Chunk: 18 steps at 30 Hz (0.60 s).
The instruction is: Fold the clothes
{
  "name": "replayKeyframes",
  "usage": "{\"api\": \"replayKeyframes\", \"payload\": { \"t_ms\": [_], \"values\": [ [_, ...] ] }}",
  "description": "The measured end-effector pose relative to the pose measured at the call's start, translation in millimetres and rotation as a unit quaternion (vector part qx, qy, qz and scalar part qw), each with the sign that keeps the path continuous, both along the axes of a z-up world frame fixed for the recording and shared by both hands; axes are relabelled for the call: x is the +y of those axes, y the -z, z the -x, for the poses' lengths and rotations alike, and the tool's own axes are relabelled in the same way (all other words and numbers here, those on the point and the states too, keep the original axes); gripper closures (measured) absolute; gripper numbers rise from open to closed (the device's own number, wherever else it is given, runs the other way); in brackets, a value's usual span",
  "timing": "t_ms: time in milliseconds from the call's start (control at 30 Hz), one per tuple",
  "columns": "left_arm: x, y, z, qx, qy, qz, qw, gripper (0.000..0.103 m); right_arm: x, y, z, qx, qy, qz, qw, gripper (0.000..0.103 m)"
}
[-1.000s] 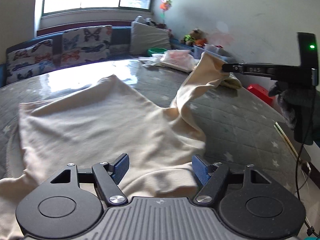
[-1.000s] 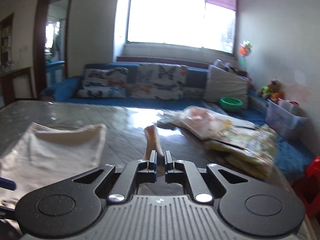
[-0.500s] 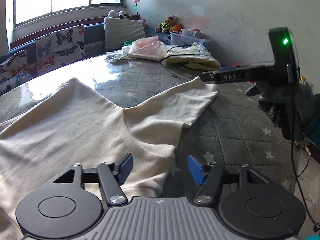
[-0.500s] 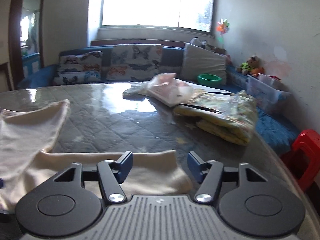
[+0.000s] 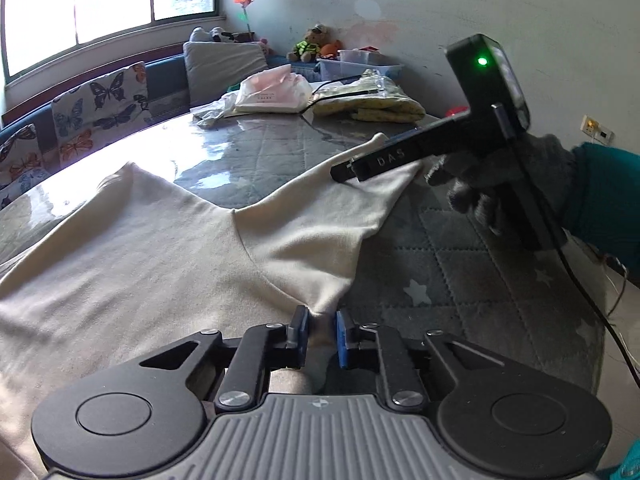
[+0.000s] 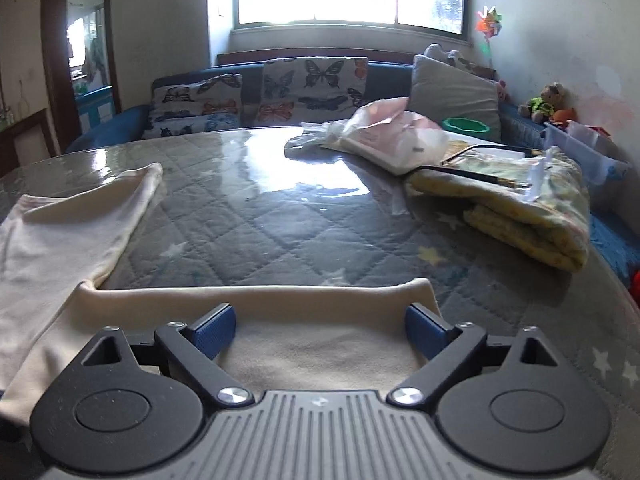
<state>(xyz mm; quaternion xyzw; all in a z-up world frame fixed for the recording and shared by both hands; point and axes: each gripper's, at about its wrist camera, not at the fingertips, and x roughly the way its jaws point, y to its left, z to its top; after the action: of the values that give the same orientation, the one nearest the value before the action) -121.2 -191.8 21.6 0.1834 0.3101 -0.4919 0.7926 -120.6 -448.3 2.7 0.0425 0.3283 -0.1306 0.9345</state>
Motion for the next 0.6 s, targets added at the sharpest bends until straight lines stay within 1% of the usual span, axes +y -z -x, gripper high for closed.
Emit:
{"api": "replayKeyframes", "payload": {
  "t_ms": [167, 200, 267, 333, 367, 467, 533, 600],
  "values": [
    [6.6, 0.4, 4.3, -0.005, 0.018, 0.001, 0.9998, 0.086, -11.1, -0.7, -0.7, 0.005, 0.028, 0.01, 1.0, 0.009],
    [7.1, 0.2, 4.9, -0.006, 0.021, 0.001, 0.9998, 0.086, -14.5, -1.9, -1.8, 0.006, 0.042, 0.012, 0.999, 0.009],
    [7.8, -1.0, 5.8, -0.005, 0.025, 0.003, 0.9997, 0.084, -15.1, -5.0, -3.2, 0.003, 0.047, 0.019, 0.999, 0.009],
    [7.7, -5.6, 5.1, -0.003, 0.026, 0.013, 0.9996, 0.084, -10.4, -9.5, -2.6, -0.014, 0.03, 0.027, 0.999, 0.009],
    [7.2, -9.0, 4.1, -0.003, 0.023, 0.02, 0.9995, 0.084, -7.5, -11.5, -3.1, -0.02, 0.017, 0.023, 0.999, 0.009],
    [0.3, -16.6, -1.4, -0.006, 0.009, 0.034, 0.9994, 0.077, -1.0, -12.8, -10.1, -0.024, -0.006, 0.006, 1.0, 0.009],
    [-7.0, -17.8, -6.1, -0.003, -0.001, 0.037, 0.9993, 0.069, 1.0, -10.1, -14.6, -0.019, -0.016, 0.001, 1.0, 0.009],
    [-14.3, -14.0, -9.3, 0.005, -0.002, 0.036, 0.9993, 0.068, 2.2, -1.9, -22.5, -0.001, -0.014, 0.011, 1.0, 0.009]
  ]
}}
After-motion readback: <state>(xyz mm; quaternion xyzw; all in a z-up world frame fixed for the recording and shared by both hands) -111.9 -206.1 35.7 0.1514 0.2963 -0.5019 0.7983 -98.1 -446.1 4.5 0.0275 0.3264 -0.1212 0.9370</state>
